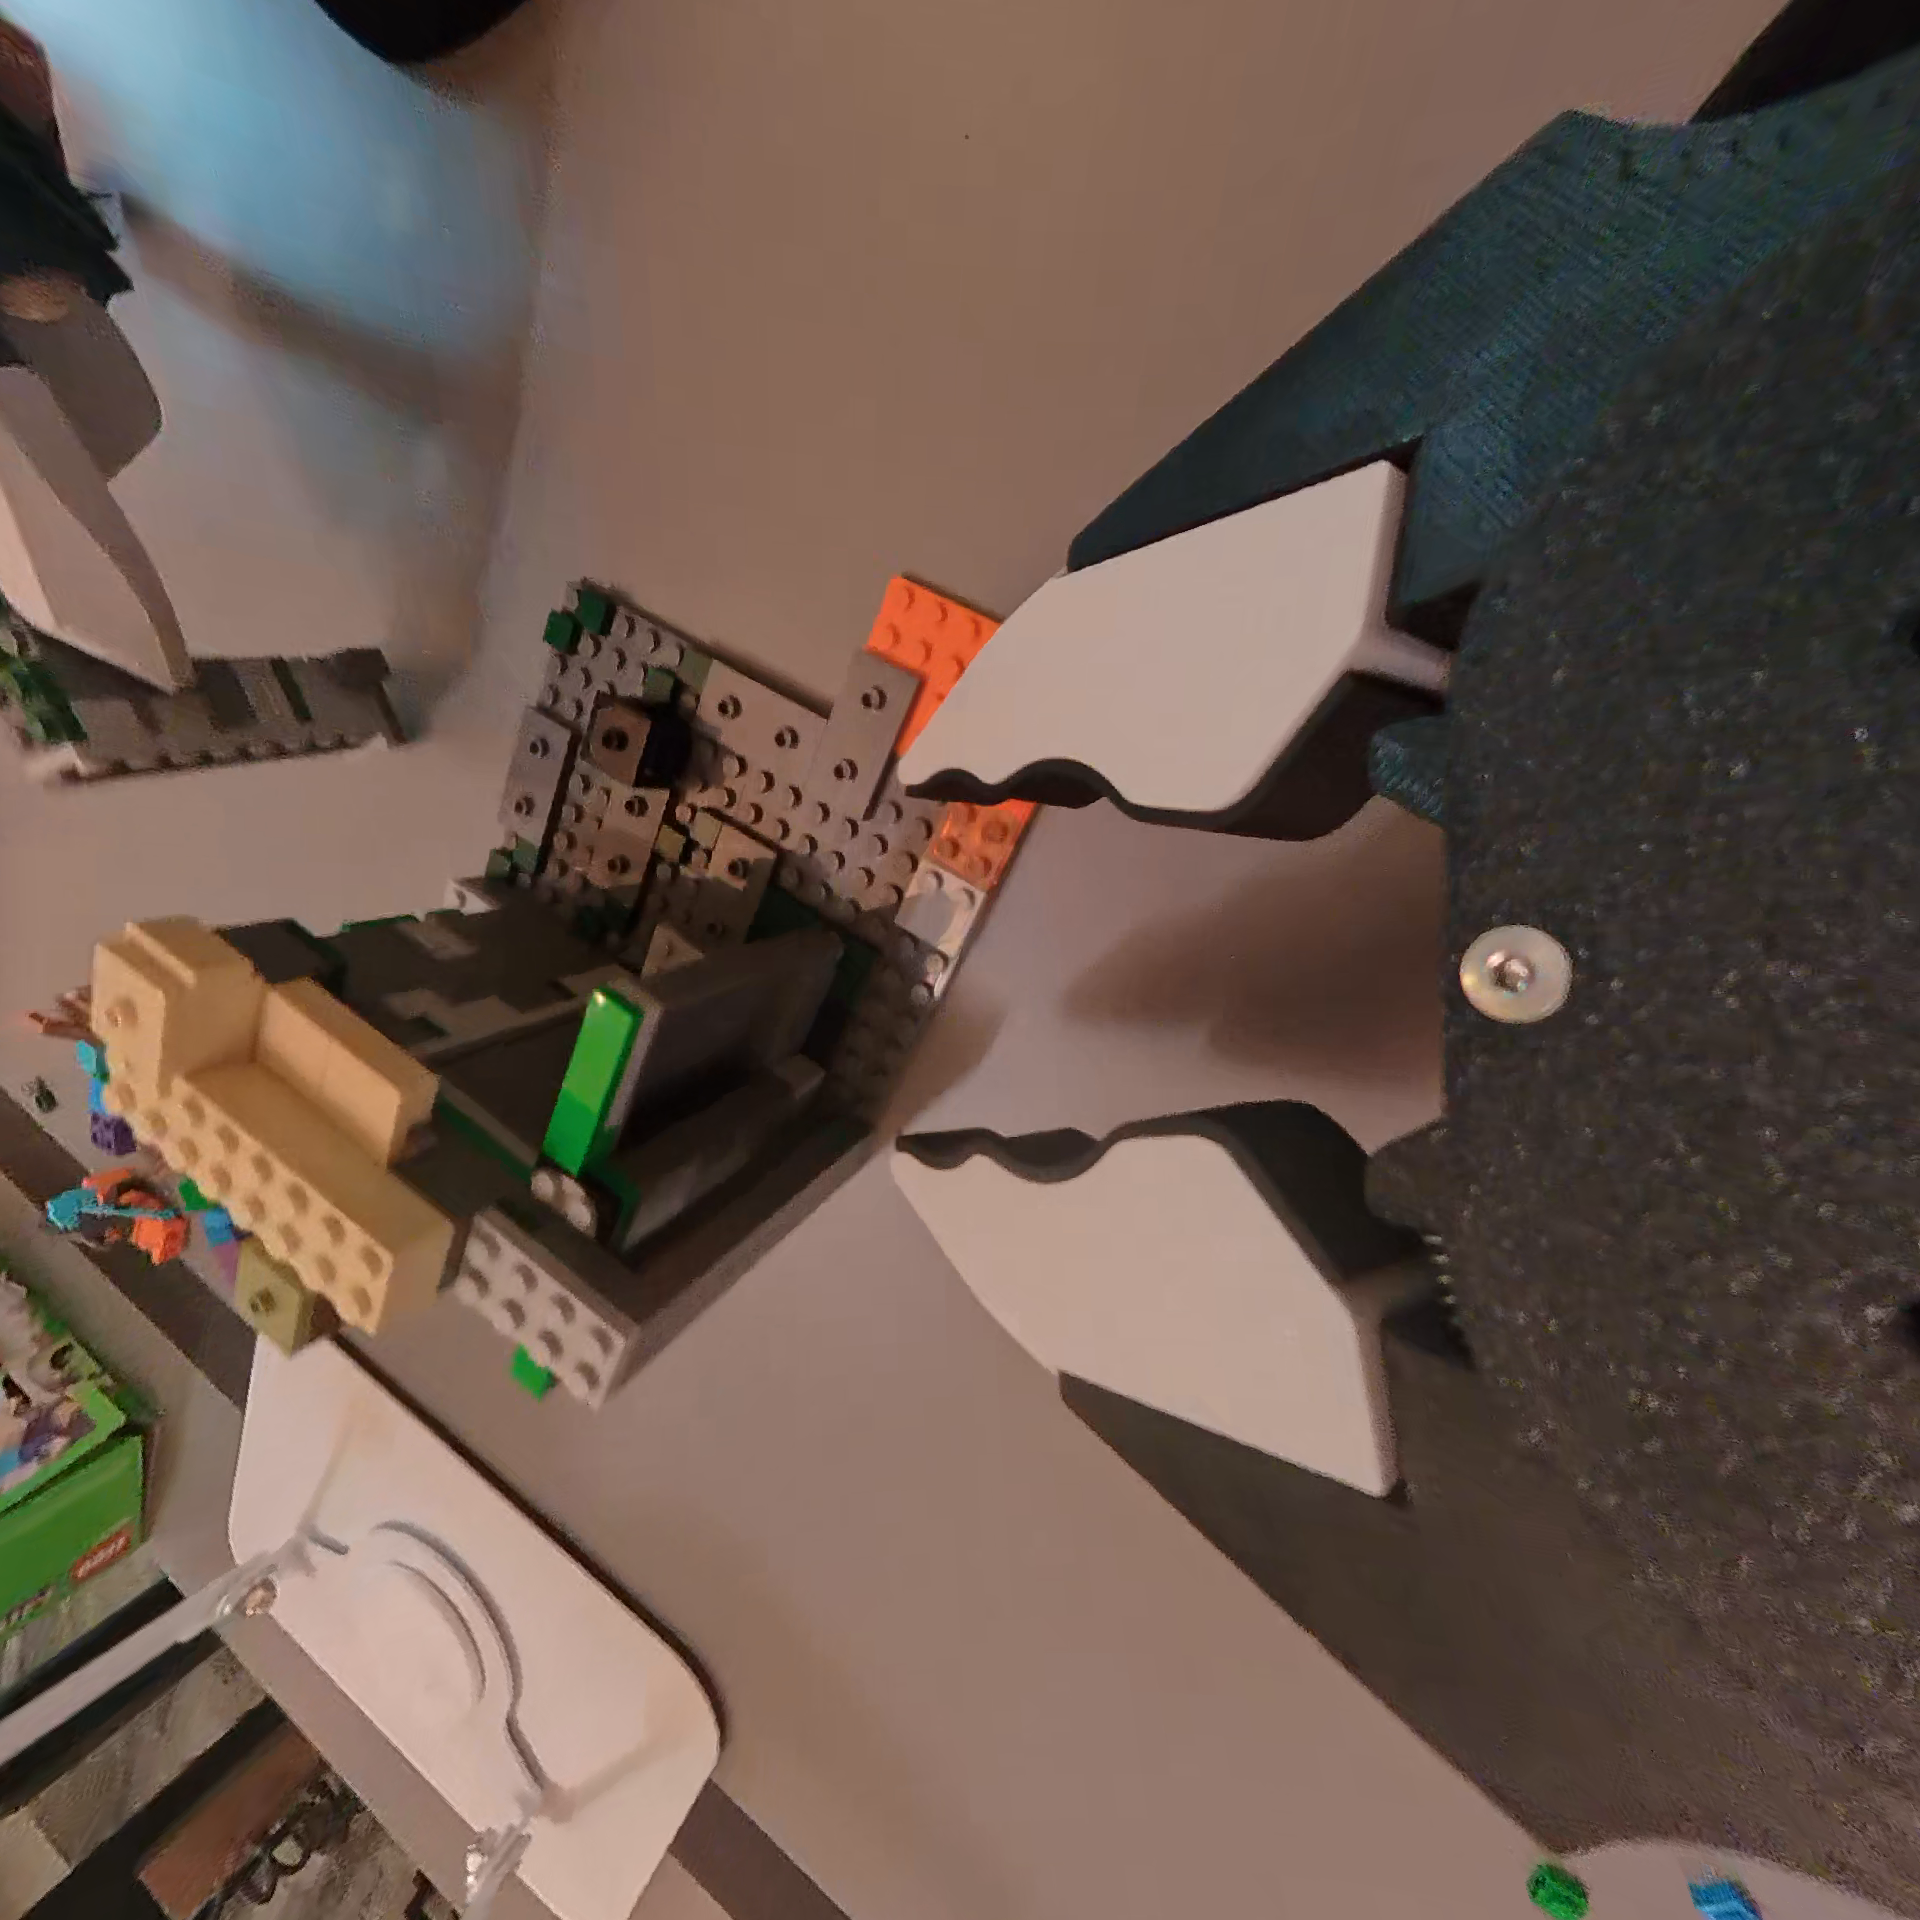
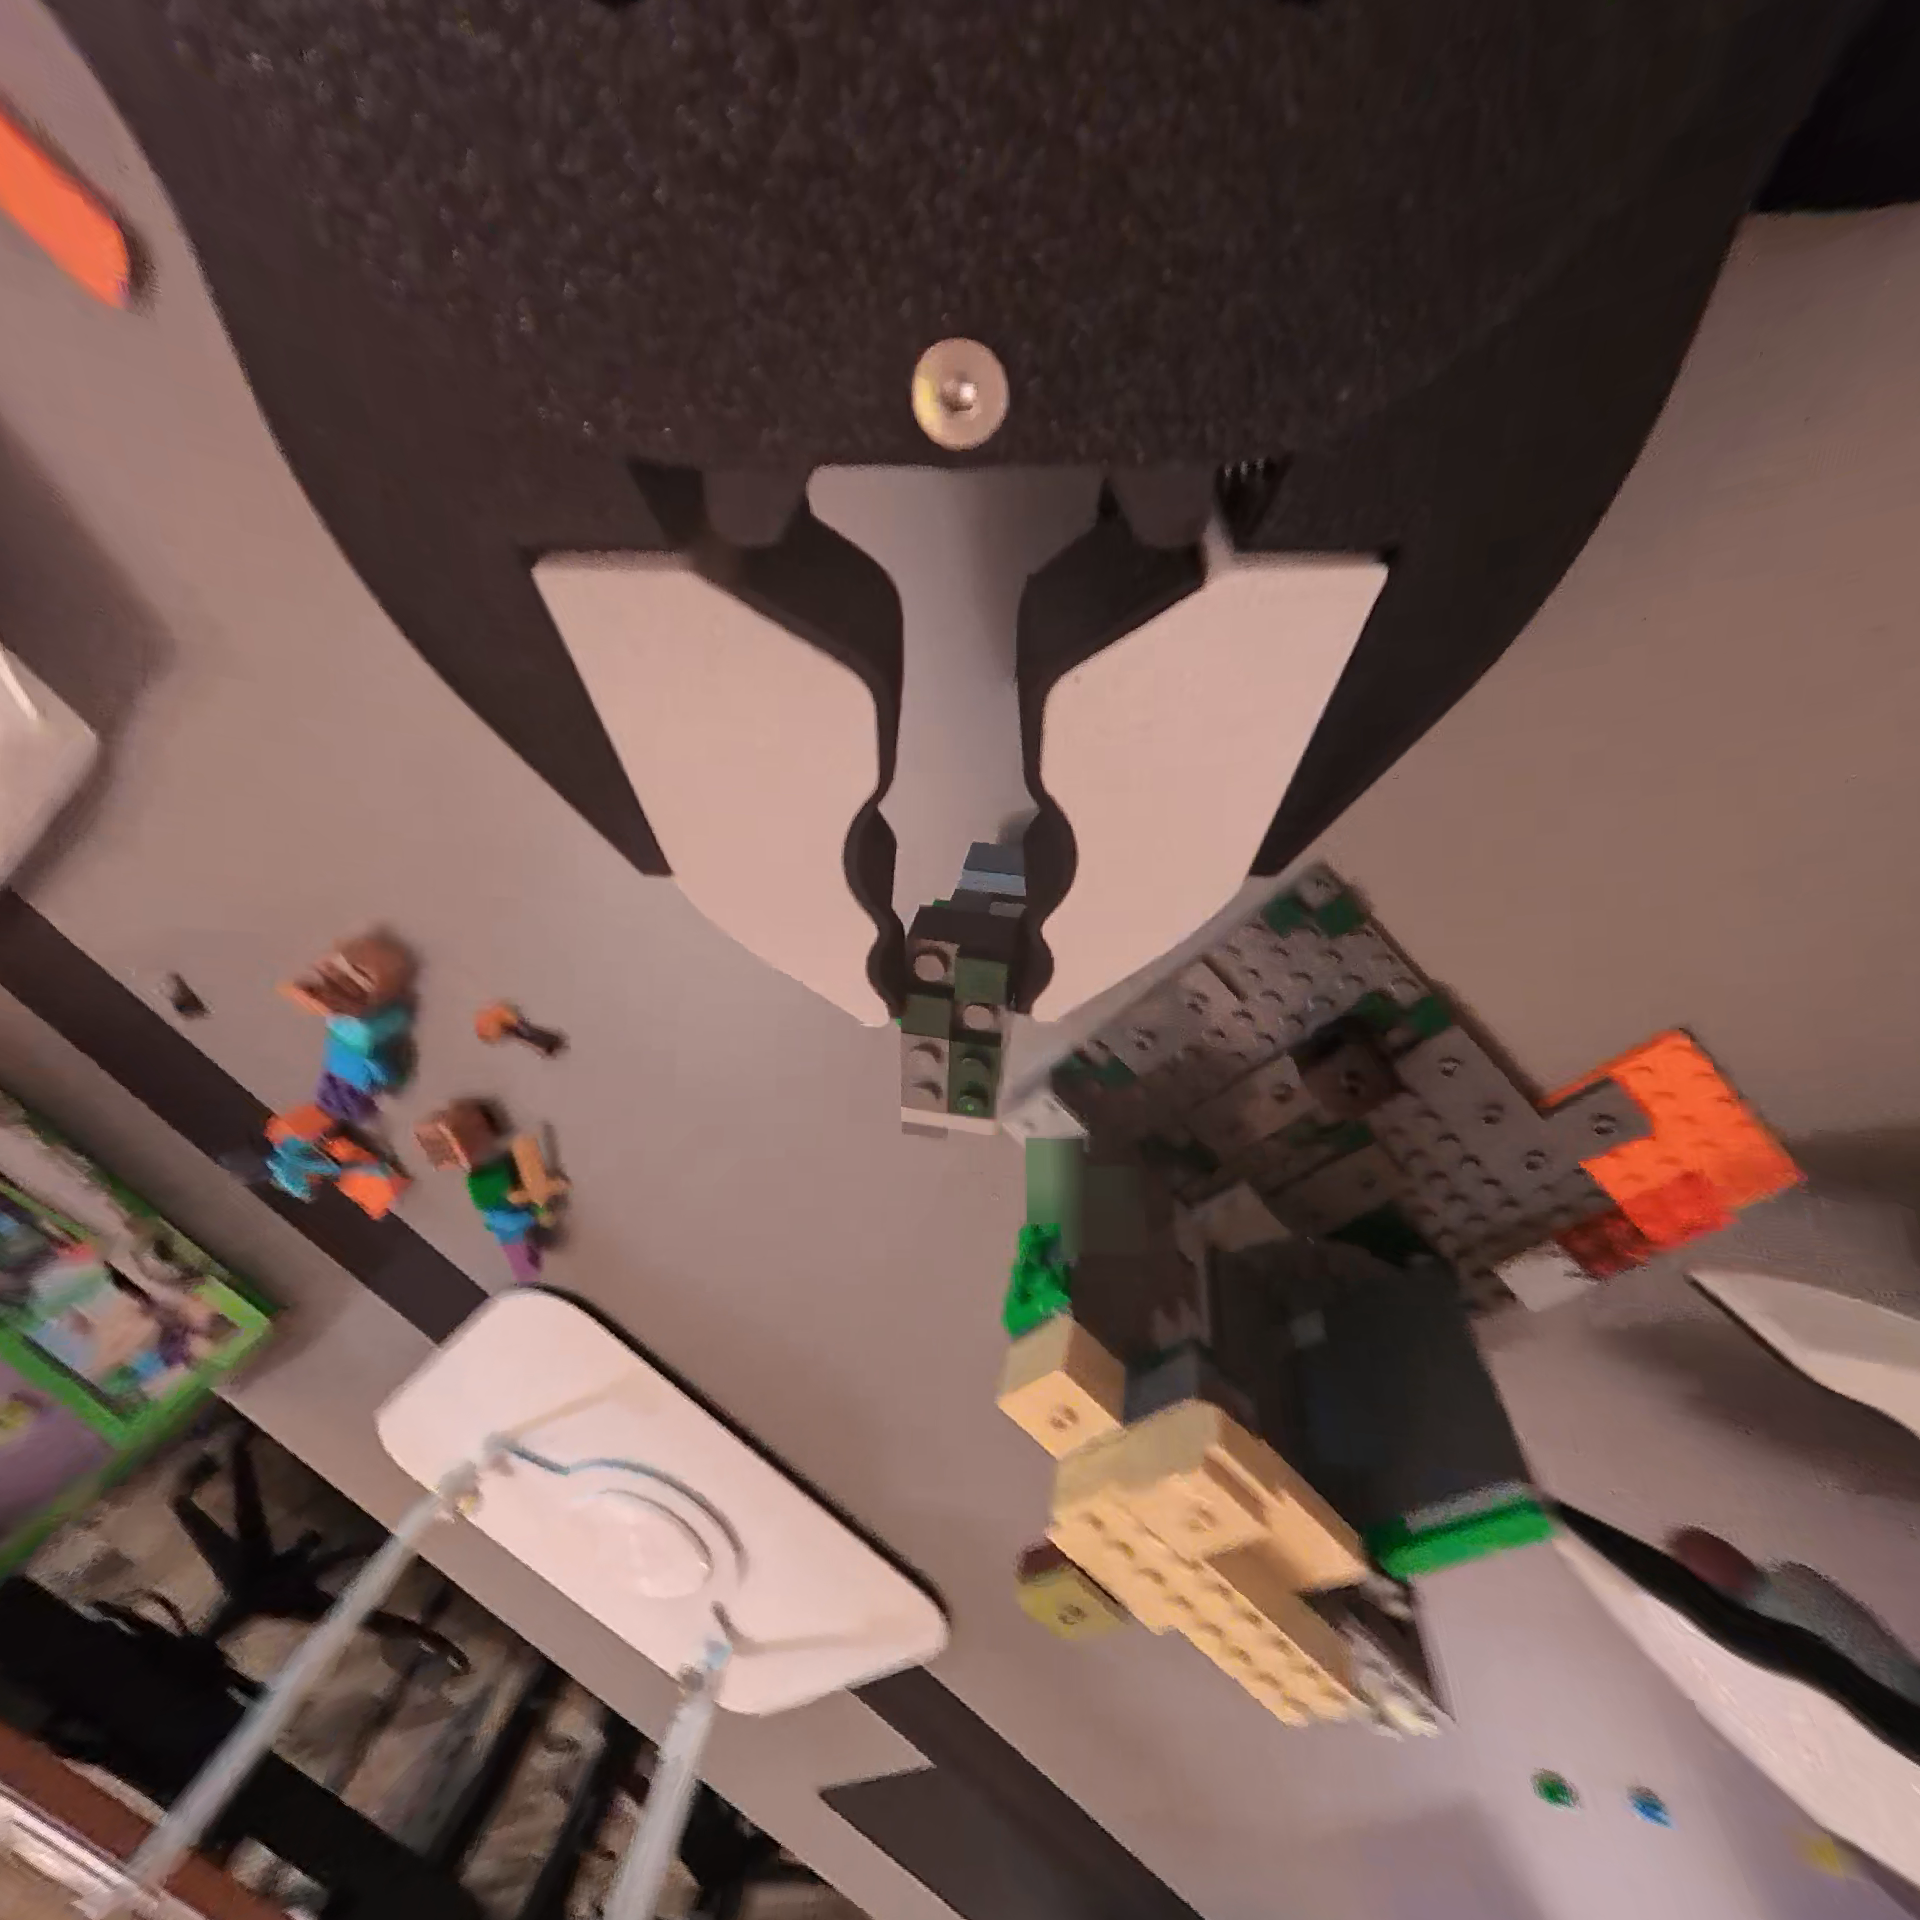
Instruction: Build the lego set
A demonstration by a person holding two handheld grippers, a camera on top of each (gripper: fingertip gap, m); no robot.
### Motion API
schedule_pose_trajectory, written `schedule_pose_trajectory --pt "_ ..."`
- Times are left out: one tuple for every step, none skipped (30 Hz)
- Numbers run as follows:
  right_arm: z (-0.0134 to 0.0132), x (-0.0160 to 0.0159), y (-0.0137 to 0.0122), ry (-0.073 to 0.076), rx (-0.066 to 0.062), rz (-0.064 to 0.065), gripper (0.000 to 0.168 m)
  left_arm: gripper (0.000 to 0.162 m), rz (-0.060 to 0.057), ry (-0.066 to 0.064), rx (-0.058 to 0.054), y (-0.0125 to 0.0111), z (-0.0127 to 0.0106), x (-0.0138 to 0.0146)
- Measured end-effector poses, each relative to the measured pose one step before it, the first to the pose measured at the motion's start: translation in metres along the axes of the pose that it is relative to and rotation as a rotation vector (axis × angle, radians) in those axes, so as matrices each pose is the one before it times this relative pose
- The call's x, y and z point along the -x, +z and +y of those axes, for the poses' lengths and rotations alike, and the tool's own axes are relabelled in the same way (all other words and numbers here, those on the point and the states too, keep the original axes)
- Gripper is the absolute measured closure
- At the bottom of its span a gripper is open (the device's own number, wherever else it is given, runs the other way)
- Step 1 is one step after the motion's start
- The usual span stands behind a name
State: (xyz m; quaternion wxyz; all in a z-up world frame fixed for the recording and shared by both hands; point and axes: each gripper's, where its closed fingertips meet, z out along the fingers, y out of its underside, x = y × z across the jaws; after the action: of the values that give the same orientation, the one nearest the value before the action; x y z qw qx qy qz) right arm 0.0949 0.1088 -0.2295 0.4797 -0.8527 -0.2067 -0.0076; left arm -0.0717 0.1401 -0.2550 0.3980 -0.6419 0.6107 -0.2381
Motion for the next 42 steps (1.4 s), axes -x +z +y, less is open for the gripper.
schedule_pose_trajectory --pt "0.00643 -0.00817 -0.00196 0.0223 0.0132 0.0422 0.149 0.103 0.0002 -0.0122 -0.0021 0.00009 0.00123 0.00231" --pt "0.00516 -0.00742 -0.00099 0.0288 -0.0003 0.0275 0.149 0.103 -0.0013 -0.008 -0.0005 0.0002 0.001 0.00166" --pt "0.00323 -0.00601 -0.00042 0.0376 -0.0135 0.0122 0.147 0.103 -0.002 -0.0021 -0.0004 0.00016 0.00041 0.00098" --pt "0.00232 -0.00536 -0.00025 0.0395 -0.0153 0.0066 0.147 0.103 -0.0036 0.0015 -0.0027 -0.0001 -0.00055 0.00044" --pt "0.0024 -0.0049 -0.00006 0.0275 -0.0073 0.0094 0.147 0.103 -0.0034 0.0023 -0.0046 -0.00029 -0.00113 0.00015" --pt "0.00167 -0.00377 -0.00014 0.011 -0.0051 0.0092 0.147 0.104 -0.0009 0.0018 -0.0043 -0.00045 -0.00091 -0.00039" --pt "0.00053 -0.00211 -0.00023 0.0022 -0.0058 0.0065 0.147 0.104 -0.0014 0.0011 -0.0034 -0.00036 -0.00077 -0.0003" --pt "0.00022 -0.00019 0.00009 0.0005 -0.0027 -0.0005 0.147 0.104 -0.0022 0.0007 -0.0025 -0.00032 -0.00027 0.00014" --pt "0.00019 0.00099 0.00036 0.0014 0.001 -0.0047 0.147 0.104 -0.0016 -0.0002 -0.0019 -0.00026 -0.00025 0.00008" --pt "0.00027 0.00109 0.00053 0.0012 0.0023 -0.0028 0.147 0.104 -0.0017 -0.0015 -0.0015 -0.00001 -0.00007 0.00033" --pt "0.00024 0.00093 0.00066 -0.0026 0.0035 -0.0001 0.147 0.104 0.0003 -0.002 -0.0009 0.00001 0.00009 0.00003" --pt "0.00029 0.00032 0.00041 -0.0051 0.0039 0.0034 0.145 0.104 0.0019 -0.0022 -0.0015 0.00001 -0.00006 -0.00008" --pt "-0.00012 -0.00062 -0.00021 -0.0031 0.0012 0.0083 0.142 0.104 0.0015 -0.0022 -0.0028 0.00003 -0.00032 -0.00011" --pt "-0.00114 -0.00111 -0.00099 0.0015 -0.0027 0.0072 0.136 0.104 0.0002 -0.0012 -0.0039 -0.00021 -0.00053 0.00001" --pt "-0.00288 -0.00102 -0.00241 0.0076 -0.0093 0.0032 0.131 0.104 -0.0014 -0.0006 -0.0058 -0.00042 -0.00078 0.00034" --pt "-0.00546 -0.00176 -0.00386 0.0097 -0.0215 0.0067 0.128 0.105 -0.0031 -0.0006 -0.009 -0.00061 -0.00149 0.00078" --pt "-0.00881 -0.0021 -0.00579 0.0013 -0.0368 0.0139 0.125 0.105 -0.003 -0.0015 -0.0119 -0.00081 -0.00182 0.0009" --pt "-0.01211 -0.00078 -0.00719 -0.0118 -0.0498 0.0158 0.125 0.105 -0.0034 -0.0022 -0.0158 -0.00062 -0.00244 0.00134" --pt "-0.01376 0.00323 -0.00743 -0.0179 -0.0514 0.0027 0.126 0.106 -0.0046 -0.0029 -0.0177 -0.0002 -0.00267 0.00201" --pt "-0.01244 0.00914 -0.00544 -0.0146 -0.0365 -0.0254 0.128 0.106 -0.0058 -0.0031 -0.0153 0.00053 -0.00216 0.00286" --pt "-0.00884 0.01403 -0.0023 -0.0117 -0.0106 -0.0487 0.131 0.106 -0.0062 -0.0028 -0.0126 0.00144 -0.00176 0.00388" --pt "-0.00334 0.01646 0.00151 -0.018 0.0219 -0.0596 0.131 0.105 0.0024 -0.0035 -0.0069 0.00241 -0.00124 0.00351" --pt "0.00144 0.01611 0.00478 -0.0315 0.0485 -0.0601 0.131 0.104 0.005 -0.0027 -0.0026 0.00275 -0.00087 0.00401" --pt "0.00235 0.01238 0.00675 -0.0438 0.0501 -0.0423 0.13 0.104 0.0009 -0.0002 -0.0021 0.00271 -0.00103 0.00484" --pt "0.00112 0.00796 0.00745 -0.0544 0.0387 -0.0227 0.13 0.103 0.0037 0.0018 -0.0012 0.00283 -0.00114 0.00447" --pt "0.00153 0.00519 0.00771 -0.0607 0.0418 -0.0187 0.131 0.102 0.0123 0.0097 0.0015 0.00277 -0.00094 0.00288" --pt "0.00243 0.00176 0.00777 -0.0617 0.0527 -0.0118 0.131 0.101 0.0094 0.0186 0.0079 0.00314 -0.00017 0.00282" --pt "0.00172 -0.00226 0.00721 -0.0661 0.0507 0.0013 0.131 0.101 0.0046 0.0253 0.0084 0.00341 0.00013 0.00316" --pt "0.00066 -0.00358 0.00655 -0.0713 0.0423 0.0002 0.131 0.101 0.0139 0.0258 0.003 0.00346 -0.00044 0.00116" --pt "0.00036 -0.00357 0.00593 -0.0645 0.0393 -0.0085 0.131 0.102 0.0185 0.0186 0.0035 0.00352 -0.00038 0.0003" --pt "0.00004 -0.00331 0.0053 -0.0543 0.0353 -0.0159 0.131 0.102 0.0137 0.0151 0.007 0.00366 0.00021 0.00077" --pt "-0.00028 -0.00289 0.00498 -0.047 0.0288 -0.02 0.131 0.102 0.0107 0.0151 0.007 0.00347 0.00037 0.00061" --pt "0.0 -0.00285 0.00475 -0.0383 0.0262 -0.0207 0.131 0.102 0.0163 0.0117 0.004 0.0028 0.00014 -0.00071" --pt "0.00002 -0.00162 0.0049 -0.0316 0.0216 -0.0266 0.131 0.104 0.0156 0.0064 0.0011 0.00217 -0.00004 -0.00116" --pt "-0.00078 -0.00037 0.00456 -0.0238 0.0121 -0.0295 0.133 0.105 0.0061 0.0038 0.0012 0.00171 0.0002 -0.00026" --pt "-0.00086 -0.00105 0.00422 -0.0152 0.0084 -0.0206 0.135 0.108 0.0007 0.0053 0.0024 0.0009 0.00053 0.0" --pt "0.00013 -0.00203 0.00375 -0.0137 0.0144 -0.0118 0.136 0.111 0.0022 0.0065 -0.0022 -0.00006 0.00012 -0.00101" --pt "0.00047 -0.00292 0.00263 -0.0142 0.014 -0.0055 0.14 0.113 -0.0001 0.0039 -0.0058 -0.00086 -0.00035 -0.00108" --pt "-0.00057 -0.00332 0.00184 -0.0058 0.0053 -0.0034 0.143 0.118 -0.0045 0.0038 0.0003 -0.00146 0.00055 -0.00041" --pt "-0.00067 -0.00201 0.00171 0.0002 0.0035 -0.013 0.143 0.123 -0.0046 0.0062 -0.006 -0.00208 -0.00007 -0.00053" --pt "-0.00088 -0.00245 0.00212 0.0023 0.0005 -0.008 0.147 0.127 -0.0017 0.0062 -0.0096 -0.00216 -0.00074 -0.00093" --pt "-0.00143 -0.00382 0.00263 0.0026 -0.0023 0.0041 0.149 0.129 0.0 0.003 -0.006 -0.00185 -0.0005 -0.0013"
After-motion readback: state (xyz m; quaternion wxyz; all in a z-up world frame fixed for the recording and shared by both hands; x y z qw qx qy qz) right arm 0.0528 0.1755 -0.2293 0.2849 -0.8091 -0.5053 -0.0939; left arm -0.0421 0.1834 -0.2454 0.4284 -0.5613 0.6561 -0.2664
